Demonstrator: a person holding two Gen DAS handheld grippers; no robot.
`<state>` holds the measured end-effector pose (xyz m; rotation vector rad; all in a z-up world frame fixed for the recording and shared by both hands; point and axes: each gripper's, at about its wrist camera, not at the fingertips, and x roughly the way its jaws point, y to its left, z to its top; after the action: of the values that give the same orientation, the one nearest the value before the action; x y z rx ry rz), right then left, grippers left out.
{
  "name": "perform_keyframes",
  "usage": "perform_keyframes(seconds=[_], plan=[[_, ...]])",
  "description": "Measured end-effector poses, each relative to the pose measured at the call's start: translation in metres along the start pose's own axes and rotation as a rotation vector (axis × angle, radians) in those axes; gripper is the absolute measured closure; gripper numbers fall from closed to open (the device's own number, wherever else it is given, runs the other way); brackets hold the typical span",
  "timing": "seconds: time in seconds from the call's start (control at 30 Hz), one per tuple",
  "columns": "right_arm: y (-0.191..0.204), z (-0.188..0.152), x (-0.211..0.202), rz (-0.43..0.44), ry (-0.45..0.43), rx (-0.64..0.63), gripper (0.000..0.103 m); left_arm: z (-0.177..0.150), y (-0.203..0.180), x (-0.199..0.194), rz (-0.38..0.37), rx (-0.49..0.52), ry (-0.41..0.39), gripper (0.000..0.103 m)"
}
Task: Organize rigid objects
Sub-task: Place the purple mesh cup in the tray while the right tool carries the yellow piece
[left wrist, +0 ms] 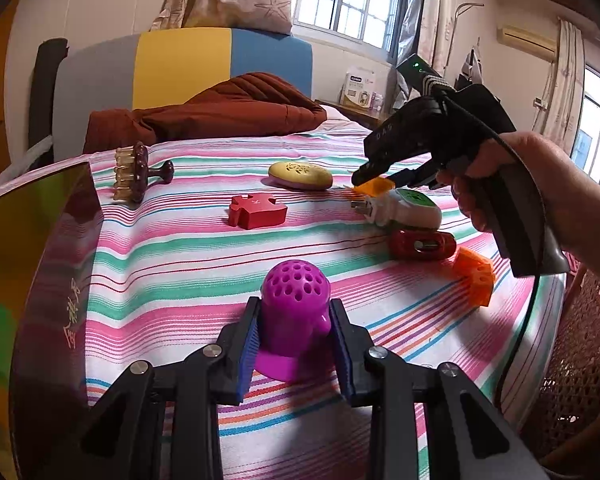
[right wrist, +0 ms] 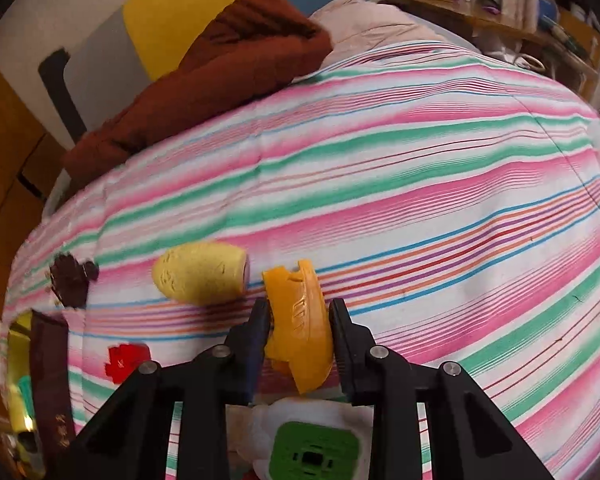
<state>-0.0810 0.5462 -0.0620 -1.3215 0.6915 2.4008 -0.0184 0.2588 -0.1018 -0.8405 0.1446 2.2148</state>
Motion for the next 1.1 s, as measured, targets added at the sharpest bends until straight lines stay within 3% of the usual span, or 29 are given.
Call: perform_keyframes(seconds=[0.13, 0.23, 0.4, 0.63, 0.87, 1.1], plan=[[-0.004, -0.003, 0.002, -0.024, 0.001, 0.024, 0.073, 0.002, -0.001, -0.003, -0.014, 0.014, 0.025, 0.071], [-0.007, -0.009, 0.000, -0.044, 0.008, 0.026, 0.073, 0.003, 0.001, -0.019, -0.031, -0.030, 0.043, 0.071], [-0.016, -0.010, -0.006, -0.065, -0.014, 0.047, 0.073, 0.003, -0.006, -0.055, -0.044, 0.016, -0.033, 0.071], [-0.021, -0.009, -0.013, -0.048, -0.045, 0.077, 0.073, 0.004, 0.007, -0.087, -0.034, -0.060, -0.090, 0.071], [-0.019, -0.009, -0.016, -0.043, -0.069, 0.073, 0.073, 0.012, 0.034, -0.128, 0.025, -0.085, -0.190, 0.071], [-0.017, -0.008, -0.020, -0.029, -0.102, 0.070, 0.073, 0.011, 0.087, -0.155, 0.126, -0.174, -0.223, 0.071]])
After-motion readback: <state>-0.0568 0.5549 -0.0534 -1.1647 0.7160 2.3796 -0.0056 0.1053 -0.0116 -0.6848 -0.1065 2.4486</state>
